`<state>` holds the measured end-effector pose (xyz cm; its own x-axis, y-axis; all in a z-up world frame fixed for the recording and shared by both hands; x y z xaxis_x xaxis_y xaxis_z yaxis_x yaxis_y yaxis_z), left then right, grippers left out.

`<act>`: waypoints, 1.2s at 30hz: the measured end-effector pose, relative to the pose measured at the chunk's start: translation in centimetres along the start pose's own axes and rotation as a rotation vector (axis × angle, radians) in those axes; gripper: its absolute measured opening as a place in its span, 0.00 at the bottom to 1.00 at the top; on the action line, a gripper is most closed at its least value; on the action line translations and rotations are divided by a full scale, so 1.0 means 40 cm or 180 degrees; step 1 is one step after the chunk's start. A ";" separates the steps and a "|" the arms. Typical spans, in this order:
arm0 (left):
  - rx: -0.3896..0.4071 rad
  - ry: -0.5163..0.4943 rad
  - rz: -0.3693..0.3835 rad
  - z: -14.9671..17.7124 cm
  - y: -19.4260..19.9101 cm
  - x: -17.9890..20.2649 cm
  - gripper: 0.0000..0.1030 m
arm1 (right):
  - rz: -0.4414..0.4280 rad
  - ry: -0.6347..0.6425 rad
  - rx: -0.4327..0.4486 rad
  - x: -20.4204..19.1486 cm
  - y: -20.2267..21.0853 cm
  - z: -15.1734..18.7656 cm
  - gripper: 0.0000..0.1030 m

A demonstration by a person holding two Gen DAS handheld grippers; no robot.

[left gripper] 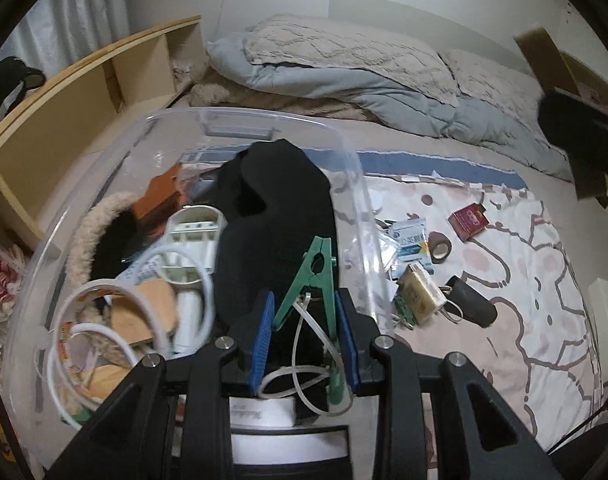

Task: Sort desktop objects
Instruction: 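Lift and carry the plaque and clothespin toward the clear bin with both grippers, then lower the plaque and clothespin into the bin and open both grippers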

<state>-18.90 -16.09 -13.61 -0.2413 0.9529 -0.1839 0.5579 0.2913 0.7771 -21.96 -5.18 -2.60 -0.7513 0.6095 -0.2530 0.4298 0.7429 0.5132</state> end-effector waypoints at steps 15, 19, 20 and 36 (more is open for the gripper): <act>0.0460 0.0707 -0.0388 -0.050 0.080 -0.210 0.77 | -0.0162 -0.0096 -0.0146 -0.014 -0.053 0.033 0.75; 0.0536 0.1025 -0.0396 -0.051 0.112 -0.300 0.77 | -0.0242 -0.0093 -0.0287 -0.056 -0.110 0.067 0.75; 0.0560 0.1057 -0.0417 -0.050 0.119 -0.318 0.77 | -0.0273 -0.0097 -0.0322 -0.066 -0.123 0.075 0.75; 0.0664 0.0900 -0.0717 0.001 0.124 -0.399 0.77 | -0.0612 -0.0167 -0.0691 -0.208 -0.296 0.143 0.75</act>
<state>-12.26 -29.86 -6.85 -0.5680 0.8110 -0.1402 0.6082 0.5284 0.5923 -17.93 -17.46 -11.25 -0.7793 0.4809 -0.4018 0.1606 0.7730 0.6138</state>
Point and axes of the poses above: each gripper's, at about its wrist camera, not at the fingertips, and y roughly against the way its jaws point, x to its right, z to its underside, the point moved 9 cm from there along -y, roughly the way its jaws point, and after that the axes turned 14 degrees about -z, right-handed, at the moved point
